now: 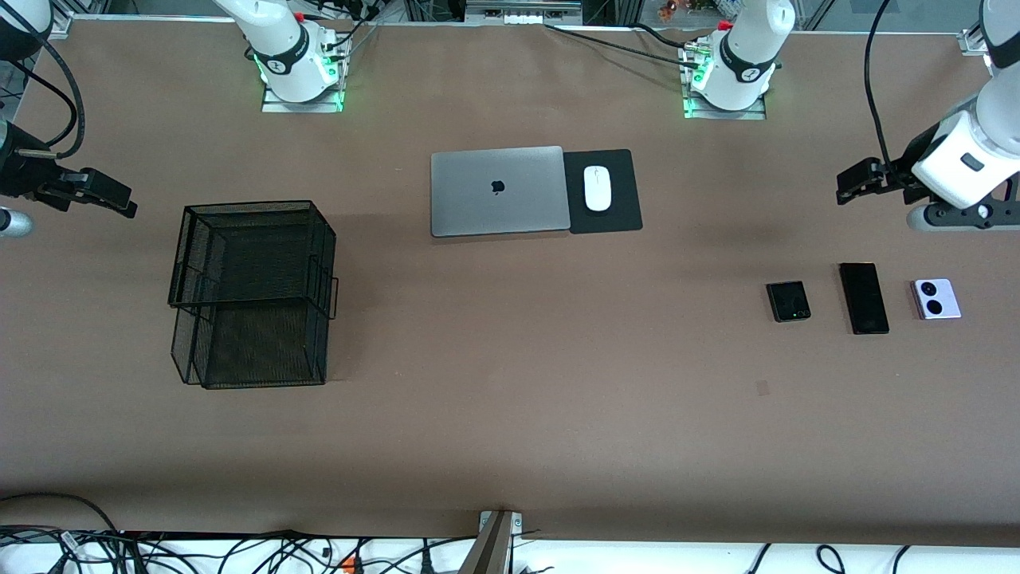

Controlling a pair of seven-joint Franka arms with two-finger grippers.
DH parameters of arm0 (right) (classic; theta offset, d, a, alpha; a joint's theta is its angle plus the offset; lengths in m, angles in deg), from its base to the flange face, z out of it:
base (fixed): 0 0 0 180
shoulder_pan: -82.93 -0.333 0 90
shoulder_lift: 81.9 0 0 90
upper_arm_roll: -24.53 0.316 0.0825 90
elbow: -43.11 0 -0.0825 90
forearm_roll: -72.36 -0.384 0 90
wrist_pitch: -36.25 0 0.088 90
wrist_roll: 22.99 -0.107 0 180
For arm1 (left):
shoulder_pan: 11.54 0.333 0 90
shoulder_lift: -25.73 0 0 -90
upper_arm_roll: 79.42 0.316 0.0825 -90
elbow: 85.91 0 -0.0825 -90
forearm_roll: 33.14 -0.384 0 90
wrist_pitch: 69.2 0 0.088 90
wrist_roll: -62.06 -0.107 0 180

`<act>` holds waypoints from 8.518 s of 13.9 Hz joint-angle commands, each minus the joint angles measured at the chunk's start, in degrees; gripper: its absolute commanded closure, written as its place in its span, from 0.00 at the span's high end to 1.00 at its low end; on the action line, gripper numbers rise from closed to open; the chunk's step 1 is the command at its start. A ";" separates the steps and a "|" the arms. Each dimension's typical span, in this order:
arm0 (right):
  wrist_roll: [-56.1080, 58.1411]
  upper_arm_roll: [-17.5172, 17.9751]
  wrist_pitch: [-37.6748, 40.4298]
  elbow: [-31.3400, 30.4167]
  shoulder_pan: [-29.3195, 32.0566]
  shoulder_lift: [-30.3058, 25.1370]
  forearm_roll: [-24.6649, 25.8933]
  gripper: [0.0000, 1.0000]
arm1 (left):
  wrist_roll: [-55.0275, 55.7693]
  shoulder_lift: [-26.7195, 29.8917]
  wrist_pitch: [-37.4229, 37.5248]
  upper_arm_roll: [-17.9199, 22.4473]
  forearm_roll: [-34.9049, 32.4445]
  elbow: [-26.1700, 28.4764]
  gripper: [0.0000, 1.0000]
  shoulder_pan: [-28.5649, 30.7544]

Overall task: Place phones with both arms
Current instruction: 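Lower the left gripper over the small black flip phone, then close the left gripper on the small black flip phone, then carry the flip phone with the left gripper to the table middle, then release the flip phone while the right gripper reaches toward it, then lower the right gripper over the flip phone while the left reaches the bar phone, then grasp the flip phone with the right gripper while the left grasps the bar phone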

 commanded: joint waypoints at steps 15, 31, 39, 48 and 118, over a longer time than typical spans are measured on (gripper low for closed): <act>-0.30 -0.01 0.22 0.10 0.10 -0.71 -0.63 1.00 | -1.29 -20.55 -53.43 0.13 -2.76 24.99 1.00 6.30; -0.30 -0.01 0.22 0.10 0.10 -0.63 -0.63 1.00 | -4.55 -25.90 -60.42 -0.48 -1.36 27.13 1.00 9.20; -0.30 -0.01 0.31 0.10 0.10 -0.71 -0.54 1.00 | -4.10 -27.14 -61.03 -0.57 1.63 26.95 0.66 9.38; -0.30 -0.01 0.31 0.10 0.10 -0.63 -0.54 1.00 | -3.31 -25.11 -37.19 -2.94 1.54 12.06 0.33 8.42; -62.35 -5.89 -49.95 35.34 -51.49 61.50 14.13 1.00 | -17.55 -33.90 -43.36 -3.47 -14.45 10.34 1.00 23.79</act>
